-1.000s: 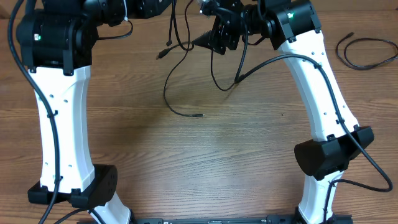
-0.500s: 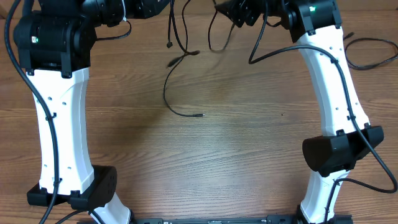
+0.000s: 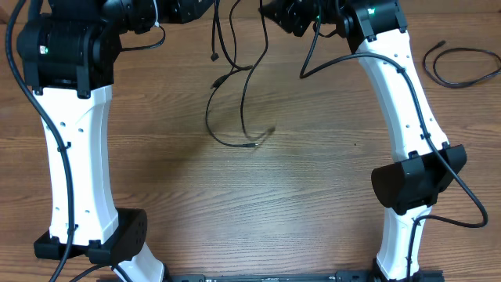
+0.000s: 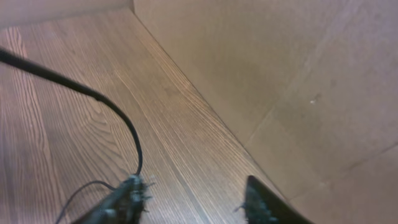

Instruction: Untangle cables

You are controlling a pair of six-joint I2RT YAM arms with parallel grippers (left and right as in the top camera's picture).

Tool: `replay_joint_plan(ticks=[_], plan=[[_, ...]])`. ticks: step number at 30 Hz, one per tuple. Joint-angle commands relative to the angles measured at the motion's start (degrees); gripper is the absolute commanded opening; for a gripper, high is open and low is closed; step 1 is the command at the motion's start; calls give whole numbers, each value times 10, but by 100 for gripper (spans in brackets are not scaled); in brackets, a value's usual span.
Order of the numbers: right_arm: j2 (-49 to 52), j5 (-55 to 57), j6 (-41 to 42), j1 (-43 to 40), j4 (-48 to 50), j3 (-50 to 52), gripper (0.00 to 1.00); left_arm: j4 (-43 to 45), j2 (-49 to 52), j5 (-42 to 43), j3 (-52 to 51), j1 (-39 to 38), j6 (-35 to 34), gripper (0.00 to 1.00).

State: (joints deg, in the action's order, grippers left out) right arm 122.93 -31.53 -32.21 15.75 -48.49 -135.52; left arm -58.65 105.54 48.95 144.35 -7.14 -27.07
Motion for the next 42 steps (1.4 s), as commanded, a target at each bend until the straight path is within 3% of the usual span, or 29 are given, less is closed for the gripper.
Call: replay_joint_plan(ticks=[1, 3, 9, 27, 31, 34, 35, 36, 42], plan=[[-17, -7, 9, 0, 9, -4, 63, 4, -18, -16, 2, 0, 3, 4], [-46, -5, 10, -8, 17, -4, 69, 4, -18, -16, 2, 0, 7, 4], [-80, -5, 9, -21, -9, -4, 74, 0, -18, -45, 2, 0, 15, 4], [-36, -19, 9, 21, -17, 37, 68, 4, -18, -43, 2, 0, 15, 4], [-17, -20, 9, 20, -17, 37, 37, 4, -18, -44, 2, 0, 15, 4], [-13, -20, 9, 20, -17, 37, 34, 4, -18, -43, 2, 0, 15, 4], [-13, -20, 9, 20, -17, 37, 23, 4, -18, -43, 2, 0, 13, 4], [-13, -20, 9, 20, -15, 37, 4, 4, -18, -43, 2, 0, 13, 4], [-16, -20, 10, 20, -5, 34, 4, 1, -18, -40, 2, 0, 14, 4]])
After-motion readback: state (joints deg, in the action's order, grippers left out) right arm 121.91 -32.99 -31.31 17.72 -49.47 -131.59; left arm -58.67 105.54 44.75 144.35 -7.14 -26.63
